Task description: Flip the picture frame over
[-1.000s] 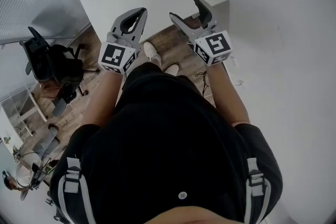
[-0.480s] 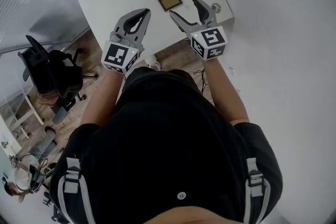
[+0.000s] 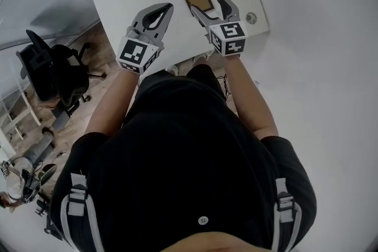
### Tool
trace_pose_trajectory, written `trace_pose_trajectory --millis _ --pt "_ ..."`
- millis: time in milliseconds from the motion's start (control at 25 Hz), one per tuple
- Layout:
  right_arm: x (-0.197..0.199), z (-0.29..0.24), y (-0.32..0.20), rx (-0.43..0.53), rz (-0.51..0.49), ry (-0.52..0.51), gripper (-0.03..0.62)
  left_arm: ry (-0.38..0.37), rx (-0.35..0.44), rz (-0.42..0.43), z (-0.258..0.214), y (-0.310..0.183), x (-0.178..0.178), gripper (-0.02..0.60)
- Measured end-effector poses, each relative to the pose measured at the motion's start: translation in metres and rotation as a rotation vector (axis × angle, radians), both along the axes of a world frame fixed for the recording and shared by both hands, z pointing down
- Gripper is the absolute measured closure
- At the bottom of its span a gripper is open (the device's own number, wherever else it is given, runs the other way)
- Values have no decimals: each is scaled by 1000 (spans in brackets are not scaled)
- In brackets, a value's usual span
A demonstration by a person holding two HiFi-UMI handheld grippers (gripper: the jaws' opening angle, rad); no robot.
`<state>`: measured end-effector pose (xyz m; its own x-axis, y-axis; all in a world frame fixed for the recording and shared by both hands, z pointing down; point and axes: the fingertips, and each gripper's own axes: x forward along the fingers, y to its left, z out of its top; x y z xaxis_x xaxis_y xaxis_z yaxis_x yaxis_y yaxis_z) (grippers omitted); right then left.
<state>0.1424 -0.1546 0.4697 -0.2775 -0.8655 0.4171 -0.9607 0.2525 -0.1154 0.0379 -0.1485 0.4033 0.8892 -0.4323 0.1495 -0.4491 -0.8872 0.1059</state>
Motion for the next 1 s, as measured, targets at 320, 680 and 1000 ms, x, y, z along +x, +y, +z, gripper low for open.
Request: trace_pose_trajectory --millis 320,680,1000 --pt "6 74 -43 -132 -88 10 220 -14 -11 -79 18 -31 11 578" --pt "0 136 -75 -250 -114 47 224 -27 -55 -176 55 -64 9 578" --pt "-10 179 -73 -317 -116 110 260 -2 -60 -187 82 -69 15 578"
